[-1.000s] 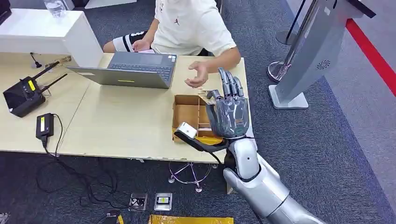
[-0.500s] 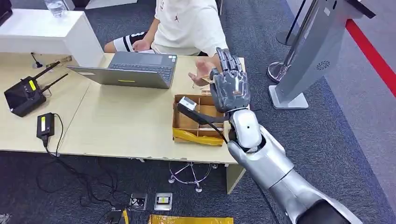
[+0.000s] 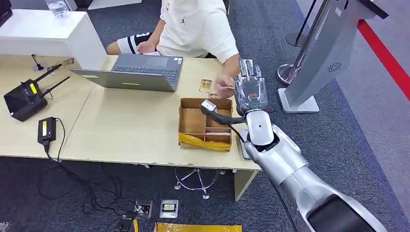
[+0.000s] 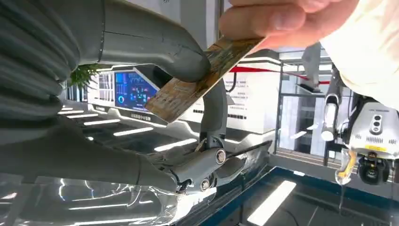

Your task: Pass the card to the sensor for recognition and then transmit it.

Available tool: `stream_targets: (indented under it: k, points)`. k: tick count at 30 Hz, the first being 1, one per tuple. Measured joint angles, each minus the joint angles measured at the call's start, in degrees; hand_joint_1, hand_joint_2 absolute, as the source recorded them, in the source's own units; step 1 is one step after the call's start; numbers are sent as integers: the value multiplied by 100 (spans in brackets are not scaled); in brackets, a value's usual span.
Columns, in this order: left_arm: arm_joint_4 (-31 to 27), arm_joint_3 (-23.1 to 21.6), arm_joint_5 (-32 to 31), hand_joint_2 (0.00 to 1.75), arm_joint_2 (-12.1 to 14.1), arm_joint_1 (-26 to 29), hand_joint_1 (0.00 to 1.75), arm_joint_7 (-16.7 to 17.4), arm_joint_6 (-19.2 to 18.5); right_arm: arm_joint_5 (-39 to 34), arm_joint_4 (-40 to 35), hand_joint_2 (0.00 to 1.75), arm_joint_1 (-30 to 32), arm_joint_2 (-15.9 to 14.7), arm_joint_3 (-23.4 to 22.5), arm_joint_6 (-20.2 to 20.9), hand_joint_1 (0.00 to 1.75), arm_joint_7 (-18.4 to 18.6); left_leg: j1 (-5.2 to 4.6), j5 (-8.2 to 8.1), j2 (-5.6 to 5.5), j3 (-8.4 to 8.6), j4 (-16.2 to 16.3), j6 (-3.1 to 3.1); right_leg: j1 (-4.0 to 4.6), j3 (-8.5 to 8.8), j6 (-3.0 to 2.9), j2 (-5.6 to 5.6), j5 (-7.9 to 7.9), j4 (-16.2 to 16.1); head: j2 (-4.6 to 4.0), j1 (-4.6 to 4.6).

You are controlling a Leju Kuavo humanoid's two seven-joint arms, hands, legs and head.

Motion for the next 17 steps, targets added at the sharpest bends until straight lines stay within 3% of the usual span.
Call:
stream_targets:
  k: [13, 14, 15, 17]
  points:
    - [0, -55, -79, 175, 7, -4, 0, 0, -7, -4, 88, 175, 9, -28, -64, -287, 0, 15, 0, 0, 0, 0, 0, 0, 0, -2, 0, 1, 0, 0, 0, 0]
    - [0, -57, -81, 175, 7, 0, 0, -18, 39, -168, 44, 175, 61, -114, -201, -588, 0, 42, 0, 0, 0, 3, 3, 0, 0, -2, 0, -1, 0, -1, 0, 0]
    - [0, -57, -79, 175, 26, 75, 0, -136, 52, -236, -543, 175, 470, -632, -713, -750, 0, 284, -2, -4, -1, 4, 10, 6, -2, 2, 1, -5, 0, -6, 0, -2]
    - [0, -57, -7, 175, 50, 167, 0, -192, 94, -144, -1039, 175, 890, -1114, -1097, -870, 0, 555, -2, -9, -8, 3, 14, 12, -2, 9, 1, -16, -1, -11, 0, 0]
